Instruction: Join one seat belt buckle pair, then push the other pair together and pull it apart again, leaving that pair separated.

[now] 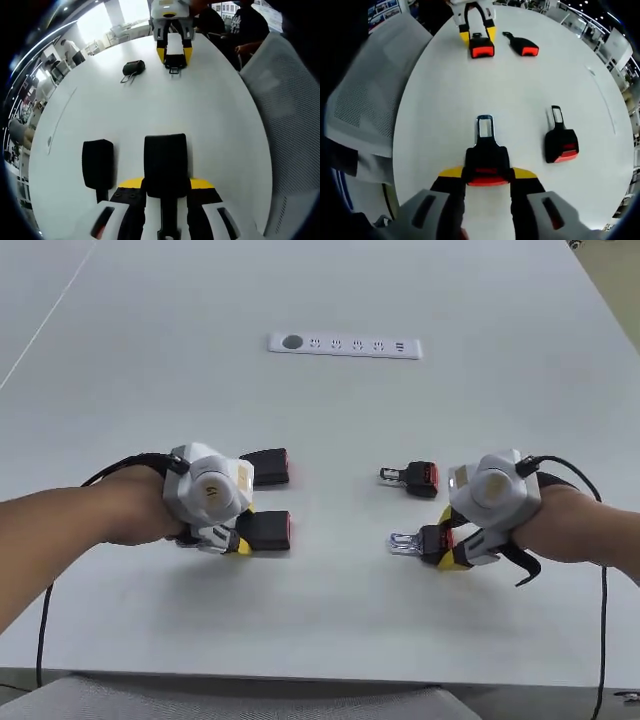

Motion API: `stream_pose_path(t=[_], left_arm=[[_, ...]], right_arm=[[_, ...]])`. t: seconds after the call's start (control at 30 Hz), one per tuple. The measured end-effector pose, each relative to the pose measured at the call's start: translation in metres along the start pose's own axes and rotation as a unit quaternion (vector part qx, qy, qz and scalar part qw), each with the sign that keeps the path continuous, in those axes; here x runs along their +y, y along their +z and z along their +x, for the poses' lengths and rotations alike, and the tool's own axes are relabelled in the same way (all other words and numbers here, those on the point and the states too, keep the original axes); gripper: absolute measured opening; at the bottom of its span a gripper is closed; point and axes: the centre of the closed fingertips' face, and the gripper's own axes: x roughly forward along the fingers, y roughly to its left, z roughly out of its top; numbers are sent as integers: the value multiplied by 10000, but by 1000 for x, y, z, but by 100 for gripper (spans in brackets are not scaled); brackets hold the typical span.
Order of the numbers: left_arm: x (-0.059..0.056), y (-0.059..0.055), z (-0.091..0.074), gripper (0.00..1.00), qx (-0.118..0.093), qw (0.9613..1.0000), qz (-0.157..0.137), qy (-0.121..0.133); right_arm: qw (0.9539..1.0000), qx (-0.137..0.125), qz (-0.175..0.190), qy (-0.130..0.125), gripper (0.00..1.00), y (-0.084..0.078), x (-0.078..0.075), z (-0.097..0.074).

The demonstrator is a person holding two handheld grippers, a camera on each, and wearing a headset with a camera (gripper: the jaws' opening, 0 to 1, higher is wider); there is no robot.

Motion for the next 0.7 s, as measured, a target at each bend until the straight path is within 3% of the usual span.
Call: stream_pose_path(t=[0.13, 0.23, 0.33, 0.57, 0.7], left_arm=[[-1, 0, -1, 33, 14, 10000, -47, -12], [-1, 1, -1, 32, 0, 10000, -30, -41], [-2, 2, -1, 32, 46, 9999, 80, -63], [-2, 2, -1, 32, 62, 9999, 96, -111], [-3, 3, 1, 32, 132, 9994, 274, -140]], right_arm=[[10000, 44, 16, 7, 35, -1, 0, 0], [9997, 17, 230, -38, 35, 2, -1, 0], [9994, -184, 297, -34, 35, 15, 1, 0], [9996, -224, 125, -80, 35, 35, 6, 11], [9996, -260, 82, -53, 35, 47, 9, 17]])
